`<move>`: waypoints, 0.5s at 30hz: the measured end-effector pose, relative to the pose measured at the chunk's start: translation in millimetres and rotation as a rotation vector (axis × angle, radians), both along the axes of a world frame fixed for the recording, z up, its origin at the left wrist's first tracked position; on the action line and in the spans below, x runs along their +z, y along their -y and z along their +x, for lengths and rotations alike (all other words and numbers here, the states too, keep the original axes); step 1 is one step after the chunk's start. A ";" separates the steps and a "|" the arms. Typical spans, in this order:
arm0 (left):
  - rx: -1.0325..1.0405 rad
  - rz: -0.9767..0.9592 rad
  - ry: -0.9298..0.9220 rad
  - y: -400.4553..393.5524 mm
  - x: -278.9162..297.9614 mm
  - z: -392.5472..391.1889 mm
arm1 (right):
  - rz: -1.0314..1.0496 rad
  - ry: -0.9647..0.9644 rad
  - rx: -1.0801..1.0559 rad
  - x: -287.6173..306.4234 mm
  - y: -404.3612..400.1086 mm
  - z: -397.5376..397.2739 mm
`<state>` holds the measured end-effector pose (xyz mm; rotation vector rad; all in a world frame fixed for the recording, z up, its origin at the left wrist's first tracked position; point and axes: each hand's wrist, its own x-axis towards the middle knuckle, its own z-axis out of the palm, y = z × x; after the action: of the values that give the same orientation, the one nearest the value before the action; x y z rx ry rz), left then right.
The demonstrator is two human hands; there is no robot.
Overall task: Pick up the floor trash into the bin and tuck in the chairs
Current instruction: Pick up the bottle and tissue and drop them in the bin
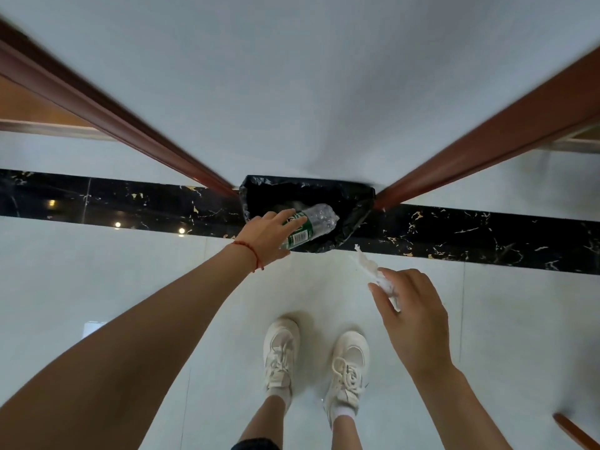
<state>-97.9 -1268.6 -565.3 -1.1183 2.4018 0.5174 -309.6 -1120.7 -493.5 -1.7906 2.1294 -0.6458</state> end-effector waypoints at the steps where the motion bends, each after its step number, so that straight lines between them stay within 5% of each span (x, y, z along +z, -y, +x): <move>1: 0.005 0.005 -0.006 4.6 -7.1 -1.2 | -0.005 -0.003 -0.002 -4.5 2.7 0.6; 15: 0.488 -0.242 -0.342 -45.3 7.4 32.4 | 0.050 0.066 0.030 -46.4 54.1 43.5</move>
<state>-65.6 -1223.3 -557.9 -1.8793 2.5179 0.6241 -266.1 -1174.8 -539.9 -1.7467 2.0539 -0.6295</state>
